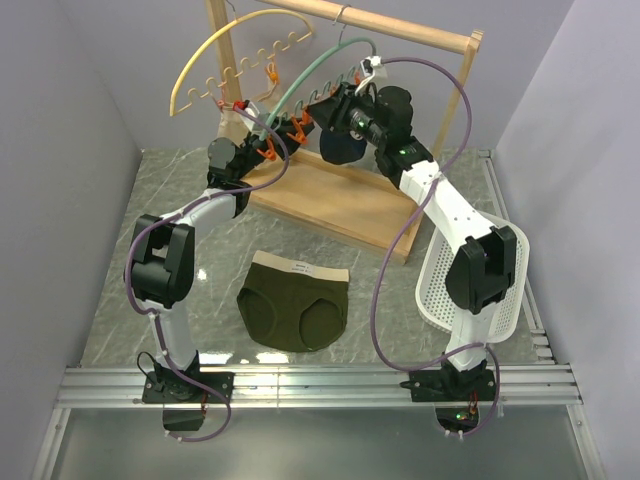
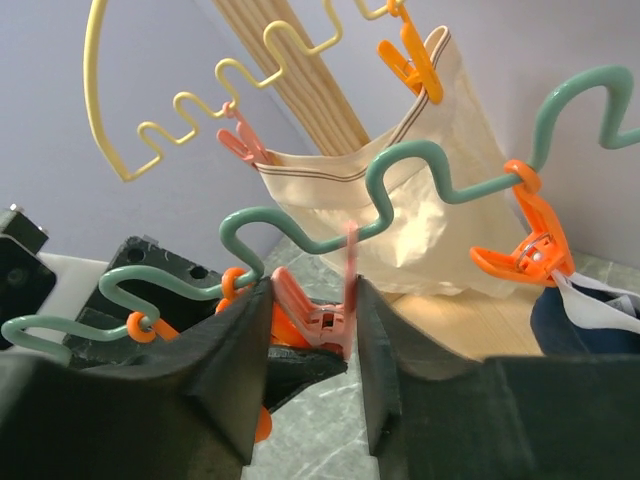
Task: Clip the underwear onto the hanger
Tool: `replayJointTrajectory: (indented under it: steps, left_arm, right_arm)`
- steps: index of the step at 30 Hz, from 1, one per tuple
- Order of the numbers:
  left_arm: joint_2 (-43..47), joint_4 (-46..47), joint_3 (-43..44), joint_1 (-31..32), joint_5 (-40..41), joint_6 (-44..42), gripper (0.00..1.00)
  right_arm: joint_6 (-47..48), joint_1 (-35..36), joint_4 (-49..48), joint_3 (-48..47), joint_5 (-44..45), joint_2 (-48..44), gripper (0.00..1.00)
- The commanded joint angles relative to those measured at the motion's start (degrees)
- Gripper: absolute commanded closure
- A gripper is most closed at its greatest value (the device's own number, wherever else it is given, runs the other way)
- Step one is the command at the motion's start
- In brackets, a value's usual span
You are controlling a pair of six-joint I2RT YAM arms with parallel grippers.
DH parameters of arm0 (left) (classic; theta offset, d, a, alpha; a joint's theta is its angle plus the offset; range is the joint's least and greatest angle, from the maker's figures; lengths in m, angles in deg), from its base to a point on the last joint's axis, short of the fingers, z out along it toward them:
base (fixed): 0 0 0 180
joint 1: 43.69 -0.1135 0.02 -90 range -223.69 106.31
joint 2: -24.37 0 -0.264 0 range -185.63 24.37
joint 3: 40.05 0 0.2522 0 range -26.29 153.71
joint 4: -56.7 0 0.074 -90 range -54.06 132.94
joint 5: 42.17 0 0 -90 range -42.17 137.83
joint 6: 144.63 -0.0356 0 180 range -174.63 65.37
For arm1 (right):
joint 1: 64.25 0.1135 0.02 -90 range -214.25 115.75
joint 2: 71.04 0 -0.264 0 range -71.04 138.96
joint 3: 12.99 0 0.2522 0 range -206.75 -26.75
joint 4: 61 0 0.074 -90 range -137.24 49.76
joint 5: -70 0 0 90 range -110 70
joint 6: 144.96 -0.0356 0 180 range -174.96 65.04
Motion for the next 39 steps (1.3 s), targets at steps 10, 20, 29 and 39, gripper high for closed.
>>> replayJointTrajectory:
  steps: [10,20,29,39]
  left_arm:
    - [0.46,1.90,2.36,1.10,-3.87,1.04,0.65]
    - [-0.24,2.34,3.85,0.74,-3.42,2.80,0.59]
    - [-0.68,2.42,4.56,1.09,-4.56,1.75,0.96]
    - [-0.68,2.25,4.47,1.44,-4.74,0.87,0.99]
  right_arm:
    - [0.60,-0.10,0.17,-0.33,-1.84,1.13,0.87]
    - [-1.86,-1.06,-2.20,1.08,-5.26,1.04,0.94]
    - [-2.39,-0.89,0.07,-1.46,-5.36,2.45,0.86]
    - [-1.07,0.60,2.72,-3.23,-0.52,3.15,0.62]
